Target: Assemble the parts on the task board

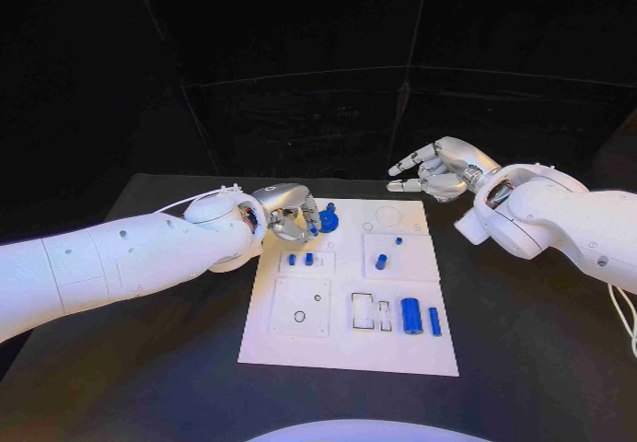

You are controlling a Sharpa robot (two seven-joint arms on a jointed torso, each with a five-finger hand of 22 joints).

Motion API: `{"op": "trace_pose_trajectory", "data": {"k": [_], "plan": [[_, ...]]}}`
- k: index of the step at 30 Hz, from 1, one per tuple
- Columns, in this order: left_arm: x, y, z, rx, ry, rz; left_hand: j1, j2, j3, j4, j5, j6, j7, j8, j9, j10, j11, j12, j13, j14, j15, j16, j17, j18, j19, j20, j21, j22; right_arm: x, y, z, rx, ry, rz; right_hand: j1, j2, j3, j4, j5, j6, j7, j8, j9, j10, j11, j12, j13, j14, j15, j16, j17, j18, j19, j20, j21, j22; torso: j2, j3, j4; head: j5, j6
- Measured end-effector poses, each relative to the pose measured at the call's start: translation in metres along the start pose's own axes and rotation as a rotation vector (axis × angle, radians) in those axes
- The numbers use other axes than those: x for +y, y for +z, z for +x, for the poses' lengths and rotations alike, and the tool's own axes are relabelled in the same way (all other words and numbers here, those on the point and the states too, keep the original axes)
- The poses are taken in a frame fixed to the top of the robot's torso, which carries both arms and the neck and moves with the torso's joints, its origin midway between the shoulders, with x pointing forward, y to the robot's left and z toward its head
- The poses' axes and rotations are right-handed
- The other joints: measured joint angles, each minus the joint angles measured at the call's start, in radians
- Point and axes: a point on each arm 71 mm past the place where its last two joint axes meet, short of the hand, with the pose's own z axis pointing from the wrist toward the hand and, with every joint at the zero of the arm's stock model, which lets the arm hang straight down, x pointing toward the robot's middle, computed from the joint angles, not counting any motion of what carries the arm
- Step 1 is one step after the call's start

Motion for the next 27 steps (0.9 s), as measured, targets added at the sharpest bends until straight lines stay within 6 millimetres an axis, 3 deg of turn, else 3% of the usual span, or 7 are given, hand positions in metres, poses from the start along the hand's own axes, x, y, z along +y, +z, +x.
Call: {"op": "trace_pose_trajectory", "data": {"k": [10,27], "plan": [[0.018,-0.006,-0.003,0.017,-0.014,-0.059,-0.005,-0.005,0.001,0.001,0.000,0.000,0.000,0.000,0.000,0.004,0.004,-0.002,-0.001,0.000,0.000,0.000,-0.003,0.000,0.000,0.000,0.000,0.001,-0.001,0.000,-0.001,-0.001,-0.001,0.002,0.000,0.000,0.000,0.000,0.000,0.000,0.000,0.000,0.000,0.000,0.000,0.000,0.000,0.000,0.000,0.000,0.000,0.000,0.000,0.000,0.000,0.000,0.001,0.0003,-0.0015,0.004,0.002],[0.022,0.001,0.004,0.061,-0.018,-0.097,-0.009,-0.009,0.001,0.001,0.000,0.004,-0.003,-0.004,-0.001,0.003,0.004,-0.006,-0.001,0.000,0.000,0.000,-0.005,0.000,0.000,0.000,0.000,0.001,-0.001,0.000,-0.001,0.000,-0.001,0.002,0.000,0.000,0.000,0.000,0.000,0.000,0.000,0.000,0.000,0.000,0.000,0.000,-0.001,0.000,0.000,0.000,0.000,0.000,0.000,0.000,0.000,0.000,0.002,0.0005,-0.0032,0.005,-0.004]]}}
